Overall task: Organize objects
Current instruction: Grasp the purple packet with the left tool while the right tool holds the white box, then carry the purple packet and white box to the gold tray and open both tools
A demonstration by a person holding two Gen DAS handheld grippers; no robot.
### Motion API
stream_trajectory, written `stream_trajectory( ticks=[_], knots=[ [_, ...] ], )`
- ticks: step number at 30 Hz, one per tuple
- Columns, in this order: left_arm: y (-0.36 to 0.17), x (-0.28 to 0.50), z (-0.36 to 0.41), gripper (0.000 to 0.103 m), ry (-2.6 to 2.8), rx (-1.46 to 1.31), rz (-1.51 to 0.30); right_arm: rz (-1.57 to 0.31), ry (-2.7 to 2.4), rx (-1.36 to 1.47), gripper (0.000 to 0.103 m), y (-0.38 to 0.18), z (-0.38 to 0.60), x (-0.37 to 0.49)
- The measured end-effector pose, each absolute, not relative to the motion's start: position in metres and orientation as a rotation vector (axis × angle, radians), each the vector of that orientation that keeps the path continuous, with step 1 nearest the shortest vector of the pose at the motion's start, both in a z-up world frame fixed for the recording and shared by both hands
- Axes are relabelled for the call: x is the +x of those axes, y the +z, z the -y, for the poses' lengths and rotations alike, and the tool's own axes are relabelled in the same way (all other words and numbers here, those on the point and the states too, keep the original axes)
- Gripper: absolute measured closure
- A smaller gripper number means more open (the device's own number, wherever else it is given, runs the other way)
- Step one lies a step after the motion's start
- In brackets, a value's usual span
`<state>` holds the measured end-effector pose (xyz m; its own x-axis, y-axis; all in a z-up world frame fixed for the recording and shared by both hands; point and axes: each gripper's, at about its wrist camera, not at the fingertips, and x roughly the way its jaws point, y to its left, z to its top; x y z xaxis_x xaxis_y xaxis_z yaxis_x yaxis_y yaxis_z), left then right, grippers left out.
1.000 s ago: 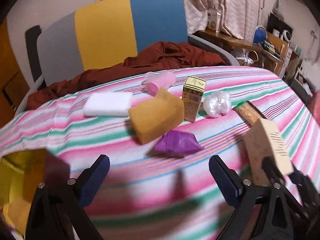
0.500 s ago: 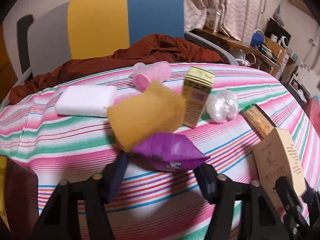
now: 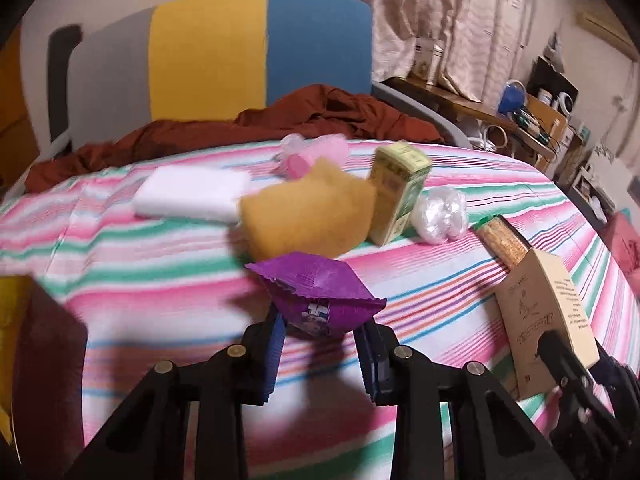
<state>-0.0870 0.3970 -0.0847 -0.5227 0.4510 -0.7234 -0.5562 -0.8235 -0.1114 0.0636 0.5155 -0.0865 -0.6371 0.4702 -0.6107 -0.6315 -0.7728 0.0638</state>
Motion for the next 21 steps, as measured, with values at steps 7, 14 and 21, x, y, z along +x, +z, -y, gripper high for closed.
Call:
stream_trajectory(
  ticks=[7,14,21],
  knots=[
    [-0.084,-0.062,-0.364,0.070,2.356,-1.055,-0.126,-0.347,2.366,-0.771,0.052,-0.086,-0.514,0.063],
    [-0.080,-0.036,-0.341,0.069,2.357,-1.029,-0.107,-0.262,2.413,-0.732,0.052,-0.078,-0.499,0.064],
    [-0.083,-0.005,-0.293,0.069,2.330,-1.034,-0.018,-0.181,2.443,-0.758,0.053,-0.076,-0.475,0.062]
  ],
)
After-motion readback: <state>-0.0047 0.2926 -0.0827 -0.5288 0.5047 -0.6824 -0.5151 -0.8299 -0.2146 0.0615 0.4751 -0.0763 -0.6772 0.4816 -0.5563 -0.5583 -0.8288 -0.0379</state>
